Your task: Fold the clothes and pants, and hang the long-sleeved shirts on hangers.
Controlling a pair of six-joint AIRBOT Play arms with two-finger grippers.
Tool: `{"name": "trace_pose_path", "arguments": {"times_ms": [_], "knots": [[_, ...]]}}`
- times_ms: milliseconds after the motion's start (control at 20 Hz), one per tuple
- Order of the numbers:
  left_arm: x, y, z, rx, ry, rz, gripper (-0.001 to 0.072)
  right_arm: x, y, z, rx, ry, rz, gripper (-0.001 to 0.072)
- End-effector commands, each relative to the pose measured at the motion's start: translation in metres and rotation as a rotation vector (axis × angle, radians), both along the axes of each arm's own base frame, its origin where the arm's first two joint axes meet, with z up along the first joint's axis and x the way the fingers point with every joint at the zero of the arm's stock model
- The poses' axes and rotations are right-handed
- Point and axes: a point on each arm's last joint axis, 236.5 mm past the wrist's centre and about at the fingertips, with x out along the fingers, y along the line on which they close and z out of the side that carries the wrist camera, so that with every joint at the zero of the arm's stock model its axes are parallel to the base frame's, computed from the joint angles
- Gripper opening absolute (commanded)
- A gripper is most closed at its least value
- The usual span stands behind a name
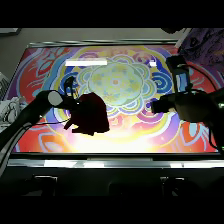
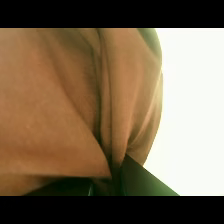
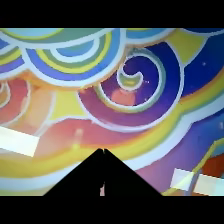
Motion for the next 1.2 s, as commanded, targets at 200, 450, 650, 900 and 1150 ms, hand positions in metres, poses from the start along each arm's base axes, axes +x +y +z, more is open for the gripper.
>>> {"name": "trace_pose_path", "arguments": {"times_ms": [200,450,650,900,1150], "knots": [[-0.018,-0.139,-0.040,-0.180,-0.043,0.070,0.0196,-0.043,-0.044,0.022,-0.114,0.001,-0.037,0.0163],[0.029,-0.038,-0.009,-0.096,-0.047,0.113,0.0626,0.002,-0.116,0.053,-0.160,-0.243,-0.359,0.0344],[0.045,0.081,0.025,-0.012,-0.045,0.143,0.0626,0.022,-0.106,-0.034,0.464,0.078,-0.493,0.0364],[0.043,0.162,0.027,0.014,0.030,0.251,0.0622,0.012,-0.050,-0.147,0.818,0.492,-0.446,0.0554],[0.046,0.178,0.026,0.020,0.032,0.285,0.0620,-0.001,0.019,-0.206,0.724,0.659,-0.242,0.0553]]}}
